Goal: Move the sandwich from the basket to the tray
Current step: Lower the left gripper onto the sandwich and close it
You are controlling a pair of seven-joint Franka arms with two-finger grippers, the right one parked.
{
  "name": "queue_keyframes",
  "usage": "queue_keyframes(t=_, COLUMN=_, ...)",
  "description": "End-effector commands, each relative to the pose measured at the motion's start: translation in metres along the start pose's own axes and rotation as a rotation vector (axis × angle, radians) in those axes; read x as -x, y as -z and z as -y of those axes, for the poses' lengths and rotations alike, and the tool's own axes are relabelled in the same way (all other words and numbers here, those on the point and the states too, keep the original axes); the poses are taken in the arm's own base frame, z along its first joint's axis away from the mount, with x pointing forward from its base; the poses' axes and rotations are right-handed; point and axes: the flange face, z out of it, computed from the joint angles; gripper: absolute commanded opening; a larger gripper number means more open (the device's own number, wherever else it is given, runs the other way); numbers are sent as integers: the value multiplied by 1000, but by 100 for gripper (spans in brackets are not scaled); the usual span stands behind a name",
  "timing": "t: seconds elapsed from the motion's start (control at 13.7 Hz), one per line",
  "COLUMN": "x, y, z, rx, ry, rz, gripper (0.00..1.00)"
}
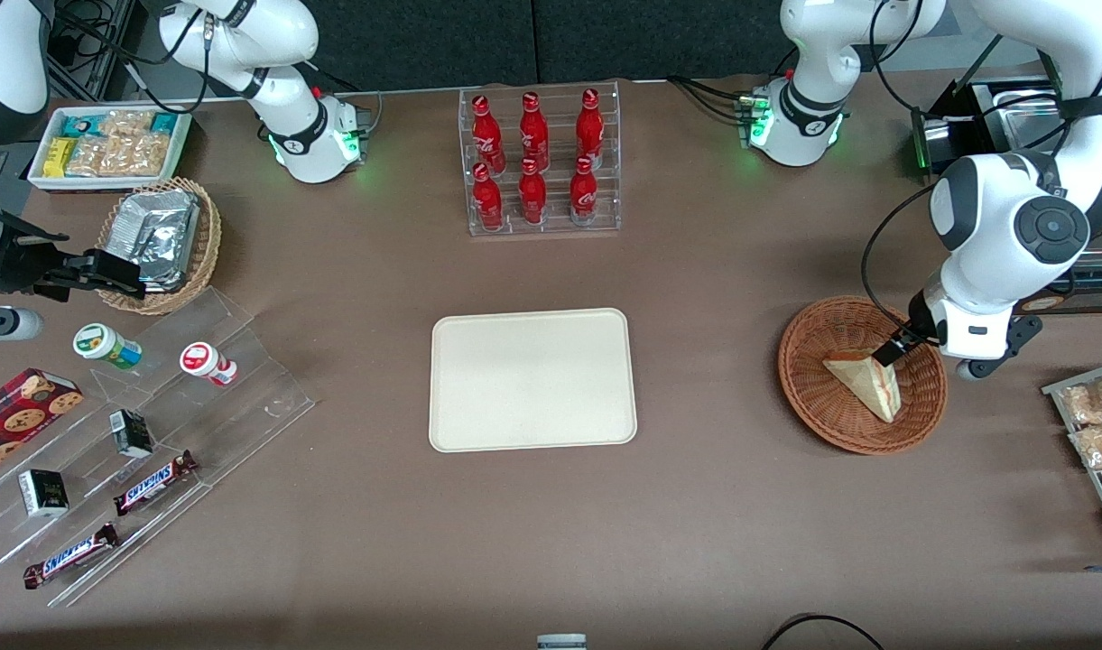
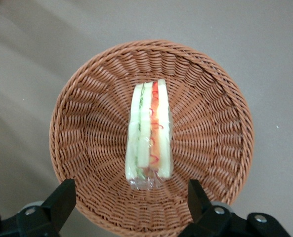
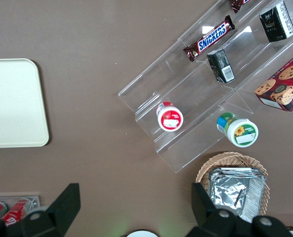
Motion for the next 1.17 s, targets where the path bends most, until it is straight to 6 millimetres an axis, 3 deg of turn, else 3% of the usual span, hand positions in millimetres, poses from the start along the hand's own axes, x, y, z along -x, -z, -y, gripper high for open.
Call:
queue_keyframes(t=0.0, x=-1, y=-6, z=12, rx=16, ry=27, rz=-31, gripper=100)
queue_keyframes(t=1.09, x=9, y=-58, z=-13, rx=79, ry=55, rz=-27, gripper=100)
